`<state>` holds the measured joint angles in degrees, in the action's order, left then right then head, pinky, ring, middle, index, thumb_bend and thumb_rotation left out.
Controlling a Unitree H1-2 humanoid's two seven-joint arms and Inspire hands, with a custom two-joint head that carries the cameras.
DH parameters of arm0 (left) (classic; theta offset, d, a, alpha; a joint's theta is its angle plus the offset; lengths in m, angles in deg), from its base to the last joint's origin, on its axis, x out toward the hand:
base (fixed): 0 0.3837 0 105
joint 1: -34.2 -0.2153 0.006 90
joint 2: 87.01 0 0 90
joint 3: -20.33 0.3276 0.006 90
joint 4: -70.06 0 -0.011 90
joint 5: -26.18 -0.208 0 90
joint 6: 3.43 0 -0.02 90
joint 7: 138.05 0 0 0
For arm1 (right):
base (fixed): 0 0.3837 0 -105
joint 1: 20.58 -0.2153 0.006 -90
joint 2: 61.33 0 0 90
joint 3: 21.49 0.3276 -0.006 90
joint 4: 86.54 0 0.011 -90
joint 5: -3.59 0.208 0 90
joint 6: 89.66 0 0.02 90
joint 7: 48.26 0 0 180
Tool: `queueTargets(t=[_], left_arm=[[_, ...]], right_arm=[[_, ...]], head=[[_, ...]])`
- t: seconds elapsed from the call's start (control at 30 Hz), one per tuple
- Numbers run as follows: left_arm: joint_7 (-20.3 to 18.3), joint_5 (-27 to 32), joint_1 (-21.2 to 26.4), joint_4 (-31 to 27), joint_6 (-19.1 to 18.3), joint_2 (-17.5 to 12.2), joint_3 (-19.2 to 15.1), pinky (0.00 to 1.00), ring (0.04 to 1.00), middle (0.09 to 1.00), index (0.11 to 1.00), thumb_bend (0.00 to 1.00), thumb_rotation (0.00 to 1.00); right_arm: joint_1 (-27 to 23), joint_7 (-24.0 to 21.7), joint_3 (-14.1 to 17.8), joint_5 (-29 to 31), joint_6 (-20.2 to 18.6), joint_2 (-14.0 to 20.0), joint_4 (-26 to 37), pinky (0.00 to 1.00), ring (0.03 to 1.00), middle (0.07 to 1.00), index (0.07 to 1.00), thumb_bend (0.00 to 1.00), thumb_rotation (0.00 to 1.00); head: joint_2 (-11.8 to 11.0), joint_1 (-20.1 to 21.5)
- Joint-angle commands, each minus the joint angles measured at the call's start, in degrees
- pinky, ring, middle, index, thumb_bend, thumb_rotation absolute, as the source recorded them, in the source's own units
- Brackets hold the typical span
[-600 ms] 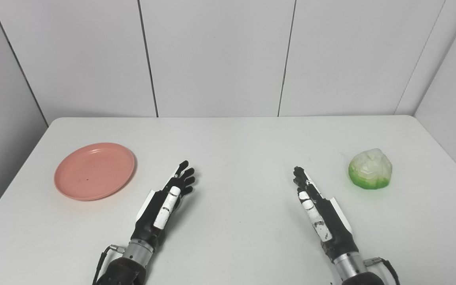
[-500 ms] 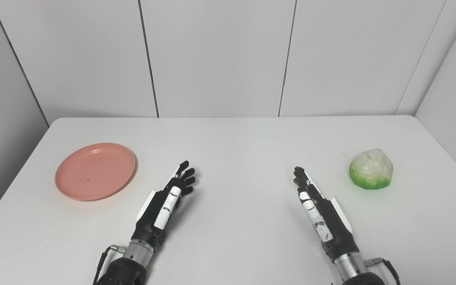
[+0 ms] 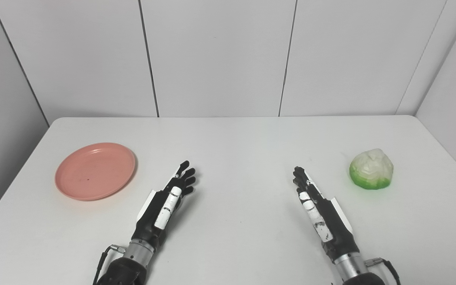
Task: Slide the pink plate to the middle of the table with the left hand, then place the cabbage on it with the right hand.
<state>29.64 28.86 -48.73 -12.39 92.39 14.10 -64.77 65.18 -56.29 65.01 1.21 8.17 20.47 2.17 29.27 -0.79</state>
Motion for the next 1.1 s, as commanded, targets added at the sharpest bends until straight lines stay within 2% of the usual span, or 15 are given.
queueTargets(t=[0.0, 0.67, 0.77, 0.87, 0.9, 0.93, 0.97, 1.07], left_arm=[[0.5, 0.1, -3.3, 3.3, 0.3, 0.7, 0.3, 0.91, 0.933, 0.95, 0.953, 0.55, 1.0], [0.4, 0.1, -2.5, 4.3, 1.0, 0.6, 0.1, 0.91, 0.933, 0.95, 0.951, 0.54, 1.0], [0.5, -0.4, -2.3, 4.8, 1.2, 0.7, 0.3, 0.91, 0.934, 0.952, 0.954, 0.54, 1.0], [0.8, -1.1, -1.9, 5.9, 1.5, 1.1, 0.6, 0.91, 0.935, 0.953, 0.952, 0.53, 1.0], [0.9, -1.3, -1.7, 6.2, 1.6, 1.3, 0.7, 0.92, 0.936, 0.954, 0.951, 0.53, 1.0], [1.0, -1.6, -1.4, 6.8, 1.9, 1.6, 0.9, 0.92, 0.937, 0.955, 0.952, 0.52, 1.0], [1.1, -1.8, -1.3, 7.2, 2.2, 1.8, 1.0, 0.92, 0.939, 0.956, 0.952, 0.52, 1.0], [1.3, -2.0, -0.6, 8.5, 2.3, 2.8, 1.2, 0.93, 0.945, 0.962, 0.958, 0.51, 1.0]], right_arm=[[0.8, 0.3, 0.2, 0.1, 2.3, 0.3, -3.0, 0.99, 0.966, 0.965, 0.96, 0.29, 1.0], [0.4, 0.9, 0.2, -0.9, 1.8, 0.0, -3.1, 0.96, 0.955, 0.959, 0.954, 0.29, 1.0], [0.3, 0.7, 0.4, -0.5, 1.9, 0.2, -3.5, 0.97, 0.958, 0.96, 0.954, 0.3, 1.0], [0.0, 0.7, 0.6, -0.6, 2.5, 0.8, -4.4, 0.96, 0.955, 0.96, 0.954, 0.3, 1.0], [0.0, 0.8, 0.7, -0.7, 2.6, 0.9, -4.6, 0.95, 0.953, 0.959, 0.953, 0.3, 1.0], [-0.2, 0.5, 0.8, -0.3, 2.9, 1.2, -5.1, 0.95, 0.952, 0.959, 0.953, 0.3, 1.0], [-0.3, 0.3, 1.0, 0.0, 3.1, 1.3, -5.5, 0.95, 0.955, 0.961, 0.955, 0.3, 1.0], [-0.7, -0.6, 1.4, 1.5, 4.1, 2.1, -7.0, 0.97, 0.959, 0.964, 0.958, 0.3, 1.0]], head=[[0.2, 0.0], [0.7, 0.0], [0.1, -1.5], [-1.4, -5.5], [-1.4, -5.5], [-2.3, -7.8], [-2.3, -7.8], [-4.3, -12.0]])
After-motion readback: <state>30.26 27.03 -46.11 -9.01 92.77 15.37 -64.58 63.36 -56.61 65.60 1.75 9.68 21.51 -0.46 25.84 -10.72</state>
